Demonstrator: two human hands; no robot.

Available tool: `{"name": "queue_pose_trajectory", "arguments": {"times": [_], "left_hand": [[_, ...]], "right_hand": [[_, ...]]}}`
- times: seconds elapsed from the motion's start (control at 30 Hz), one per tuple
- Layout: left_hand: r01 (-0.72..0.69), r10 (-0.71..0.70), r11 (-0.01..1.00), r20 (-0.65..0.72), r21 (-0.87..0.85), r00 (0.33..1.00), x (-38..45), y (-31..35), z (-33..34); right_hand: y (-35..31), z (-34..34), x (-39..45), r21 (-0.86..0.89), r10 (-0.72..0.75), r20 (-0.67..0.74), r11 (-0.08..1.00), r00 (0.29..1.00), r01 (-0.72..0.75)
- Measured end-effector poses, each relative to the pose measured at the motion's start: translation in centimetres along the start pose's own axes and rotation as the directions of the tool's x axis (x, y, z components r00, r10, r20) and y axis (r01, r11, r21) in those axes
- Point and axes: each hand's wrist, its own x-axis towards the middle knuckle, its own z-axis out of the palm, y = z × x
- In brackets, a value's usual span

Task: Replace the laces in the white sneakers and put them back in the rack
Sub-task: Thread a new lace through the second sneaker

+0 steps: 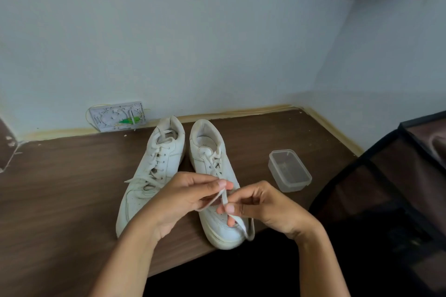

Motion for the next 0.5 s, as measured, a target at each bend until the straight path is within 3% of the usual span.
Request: {"name": "queue_pose_trajectory", "arguments": {"times": [0.1, 0.2, 0.37, 0.5], "left_hand": [[0.008, -0.007, 1.000, 0.050, -0.019, 0.999, 0.1, 0.0, 0.0], [-0.035, 0.032, 0.997, 0.039, 0.073, 0.999, 0.0, 0.2, -0.2], [-0.166, 0.207, 0.929, -0.092, 0.330, 0.974, 0.5, -0.6, -0.6], [-0.238, 0.358, 0.860, -0.202, 0.450, 0.912, 1.3, -1.4, -0.6]], "right_hand": [[0.1, 0.4, 0.6, -0.031, -0.021, 0.011, 0.999, 1.000, 0.022], [0.2, 0.2, 0.8, -0.014, -0.026, -0.017, 1.000, 1.000, 0.026], [0.8, -0.1, 2.1, -0.049, -0.201, -0.318, 0.979, 0.927, 0.196], [1.1, 0.6, 3.2, -0.096, -0.262, -0.314, 0.965, 0.913, 0.243]]}}
